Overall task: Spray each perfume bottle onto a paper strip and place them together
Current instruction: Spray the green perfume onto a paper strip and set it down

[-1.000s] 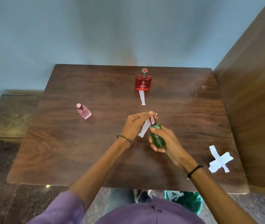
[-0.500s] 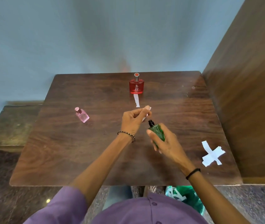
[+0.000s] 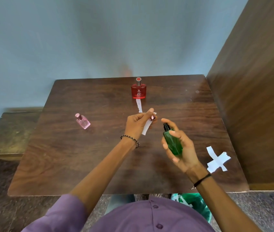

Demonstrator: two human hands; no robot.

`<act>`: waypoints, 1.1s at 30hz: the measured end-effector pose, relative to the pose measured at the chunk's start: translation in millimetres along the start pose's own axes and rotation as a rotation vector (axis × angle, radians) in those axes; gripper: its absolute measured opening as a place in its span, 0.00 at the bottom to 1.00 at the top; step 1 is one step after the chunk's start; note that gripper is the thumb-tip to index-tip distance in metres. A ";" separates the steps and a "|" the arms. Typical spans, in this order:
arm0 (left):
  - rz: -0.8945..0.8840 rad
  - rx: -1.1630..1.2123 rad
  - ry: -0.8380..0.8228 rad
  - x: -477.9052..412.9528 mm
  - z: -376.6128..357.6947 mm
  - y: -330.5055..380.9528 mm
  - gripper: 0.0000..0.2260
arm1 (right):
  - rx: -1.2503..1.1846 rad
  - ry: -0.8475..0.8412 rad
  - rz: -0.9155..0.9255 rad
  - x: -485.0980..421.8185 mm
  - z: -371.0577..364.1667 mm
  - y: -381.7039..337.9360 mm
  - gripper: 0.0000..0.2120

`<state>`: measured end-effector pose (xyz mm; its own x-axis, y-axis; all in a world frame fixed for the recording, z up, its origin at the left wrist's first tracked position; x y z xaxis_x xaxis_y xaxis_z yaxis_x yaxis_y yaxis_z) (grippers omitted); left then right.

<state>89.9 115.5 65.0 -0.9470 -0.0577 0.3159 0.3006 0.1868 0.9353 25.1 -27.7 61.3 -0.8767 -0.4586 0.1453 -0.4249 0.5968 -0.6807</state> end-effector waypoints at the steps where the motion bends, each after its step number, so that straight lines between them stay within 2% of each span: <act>1: 0.006 0.009 -0.001 0.0 -1.0 -0.1 0.16 | -0.057 -0.014 -0.007 0.4 -1.0 -1.5 0.26; 4: 0.017 0.020 0.007 0.0 -3.4 0.8 0.16 | -0.183 -0.033 -0.025 0.7 -2.2 -4.0 0.24; 6: 0.013 0.000 0.010 0.2 -4.9 1.2 0.15 | -0.151 0.005 -0.023 -0.8 -1.0 -5.8 0.21; 8: -0.003 -0.026 0.017 1.2 -6.7 1.8 0.15 | 0.089 0.104 -0.007 -2.8 1.1 -8.9 0.18; 13: -0.013 -0.115 0.054 4.4 -11.7 -0.7 0.17 | 0.907 0.311 0.109 -6.5 -6.2 -20.0 0.15; 18: 0.063 0.028 0.075 8.2 -21.8 -6.3 0.13 | 1.288 0.432 0.133 -9.3 -8.5 -18.9 0.19; 22: 0.070 0.075 0.091 9.9 -26.1 -5.4 0.13 | 1.365 0.459 0.174 -13.7 -6.5 -16.9 0.21; 27: 0.090 0.111 0.134 9.5 -26.5 -3.9 0.14 | 1.356 0.436 0.335 -14.9 -9.1 -21.2 0.20; 33: 0.085 0.097 0.104 8.4 -30.0 0.9 0.23 | 1.399 0.423 0.356 -19.2 -4.8 -23.2 0.20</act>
<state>85.6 85.8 73.3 -0.9002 -0.1378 0.4130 0.3623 0.2891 0.8861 50.8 -29.6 77.7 -0.9872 -0.0645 -0.1459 0.1564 -0.5721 -0.8052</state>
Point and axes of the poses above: each hand's wrist, its own x-axis away from the middle knuckle, its own z-axis out of the back of the hand, y = z × x, the point moved 6 cm from there along -x, towards the middle knuckle, and after that the axes turned 1 degree about y, right-handed, at the moved point
